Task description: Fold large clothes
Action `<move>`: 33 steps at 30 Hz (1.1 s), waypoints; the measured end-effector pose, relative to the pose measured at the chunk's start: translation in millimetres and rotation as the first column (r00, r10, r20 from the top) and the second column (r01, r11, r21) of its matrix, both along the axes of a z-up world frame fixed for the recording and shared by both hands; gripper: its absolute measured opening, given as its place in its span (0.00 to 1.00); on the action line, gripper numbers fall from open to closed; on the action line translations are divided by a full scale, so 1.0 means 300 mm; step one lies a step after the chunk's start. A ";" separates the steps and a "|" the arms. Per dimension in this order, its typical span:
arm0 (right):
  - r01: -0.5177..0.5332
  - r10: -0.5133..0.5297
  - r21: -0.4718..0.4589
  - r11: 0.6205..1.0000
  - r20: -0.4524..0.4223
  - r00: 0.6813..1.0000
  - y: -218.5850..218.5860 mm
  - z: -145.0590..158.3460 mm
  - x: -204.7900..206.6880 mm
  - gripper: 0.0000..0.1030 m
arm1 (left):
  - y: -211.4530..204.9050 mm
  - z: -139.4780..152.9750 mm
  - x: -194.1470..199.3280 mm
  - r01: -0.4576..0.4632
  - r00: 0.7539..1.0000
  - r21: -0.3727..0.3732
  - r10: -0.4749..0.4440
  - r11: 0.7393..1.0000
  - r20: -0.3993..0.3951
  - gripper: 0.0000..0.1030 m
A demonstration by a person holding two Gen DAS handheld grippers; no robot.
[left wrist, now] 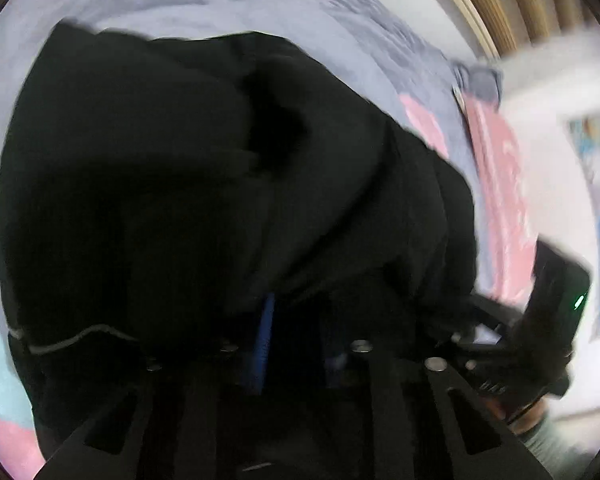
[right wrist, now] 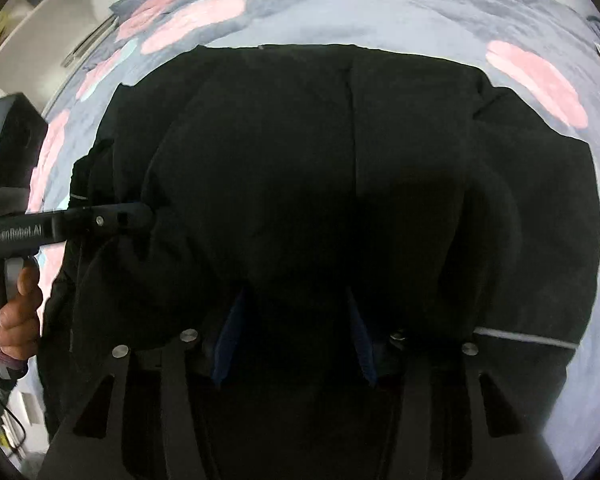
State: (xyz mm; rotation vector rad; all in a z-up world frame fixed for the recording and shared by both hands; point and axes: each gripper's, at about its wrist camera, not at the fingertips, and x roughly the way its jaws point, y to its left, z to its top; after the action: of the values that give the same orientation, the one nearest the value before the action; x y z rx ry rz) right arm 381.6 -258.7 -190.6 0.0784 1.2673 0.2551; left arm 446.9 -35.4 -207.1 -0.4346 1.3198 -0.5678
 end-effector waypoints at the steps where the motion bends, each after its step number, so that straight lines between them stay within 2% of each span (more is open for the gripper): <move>1: 0.001 -0.001 0.000 1.000 0.003 1.000 0.000 0.024 -0.006 0.48 | 0.013 0.010 0.002 -0.013 1.000 -0.020 0.013 1.000 0.002 0.17; 5: -0.048 0.050 -0.017 0.999 0.106 0.993 0.025 0.188 -0.067 0.48 | 0.027 0.145 -0.090 0.029 0.994 -0.043 -0.025 0.999 0.106 0.18; 7: -0.072 0.071 0.000 0.997 0.157 0.985 0.036 0.253 -0.099 0.49 | 0.031 0.201 -0.142 0.062 0.989 -0.074 -0.051 0.995 0.141 0.24; 8: -0.083 0.080 0.006 0.997 0.173 0.982 0.052 0.275 -0.106 0.49 | 0.031 0.222 -0.170 0.075 0.986 -0.088 -0.061 0.993 0.156 0.31; 9: -0.090 0.087 0.005 0.996 0.180 0.980 0.064 0.281 -0.114 0.49 | 0.033 0.224 -0.188 0.088 0.984 -0.099 -0.071 0.991 0.161 0.34; 11: -0.108 0.108 -0.009 0.994 0.161 0.981 0.090 0.245 -0.122 0.49 | 0.017 0.199 -0.220 0.112 0.985 -0.091 -0.099 0.990 0.143 0.34; 14: -0.118 0.125 -0.089 0.989 0.069 0.990 0.140 0.088 -0.139 0.46 | -0.021 0.075 -0.224 0.090 0.995 0.086 -0.094 0.992 0.046 0.32; 15: -0.121 0.125 -0.103 0.987 0.034 0.992 0.144 0.031 -0.149 0.46 | -0.024 0.000 -0.220 0.082 0.997 0.097 -0.081 0.992 -0.011 0.31; 16: -0.117 0.120 -0.110 0.987 0.026 0.992 0.155 0.017 -0.151 0.46 | -0.011 -0.026 -0.219 0.056 0.998 0.067 -0.054 0.996 -0.031 0.29; 18: -0.096 0.101 -0.112 0.989 0.039 0.994 0.150 0.035 -0.169 0.46 | 0.021 -0.009 -0.219 0.016 0.999 0.029 -0.015 0.999 -0.046 0.23; 23: -0.034 0.038 -0.045 0.998 0.093 0.995 0.058 0.189 -0.280 0.47 | 0.121 0.162 -0.343 0.001 0.997 0.065 -0.006 0.998 0.077 0.24; 26: 0.032 -0.029 -0.030 0.999 0.096 0.995 -0.045 0.238 -0.367 0.49 | 0.227 0.245 -0.422 -0.041 0.992 0.063 0.033 0.997 0.125 0.34; 28: 0.094 -0.092 -0.021 0.995 0.088 0.992 -0.133 0.240 -0.437 0.49 | 0.321 0.273 -0.490 -0.096 0.987 0.075 0.086 0.992 0.135 0.49; 30: 0.143 -0.141 -0.020 0.990 0.083 0.987 -0.192 0.236 -0.503 0.49 | 0.431 0.279 -0.535 -0.148 0.982 0.108 0.133 0.983 0.136 0.49; 33: 0.214 -0.212 -0.021 0.977 0.061 0.975 -0.273 0.218 -0.580 0.49 | 0.507 0.270 -0.612 -0.203 0.973 0.119 0.187 0.972 0.135 0.49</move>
State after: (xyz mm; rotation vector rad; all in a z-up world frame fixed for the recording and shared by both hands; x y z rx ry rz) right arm 207.6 -340.5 -125.1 0.1807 1.1930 0.0545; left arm 263.3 116.8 -126.1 -0.4085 1.1734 -0.3354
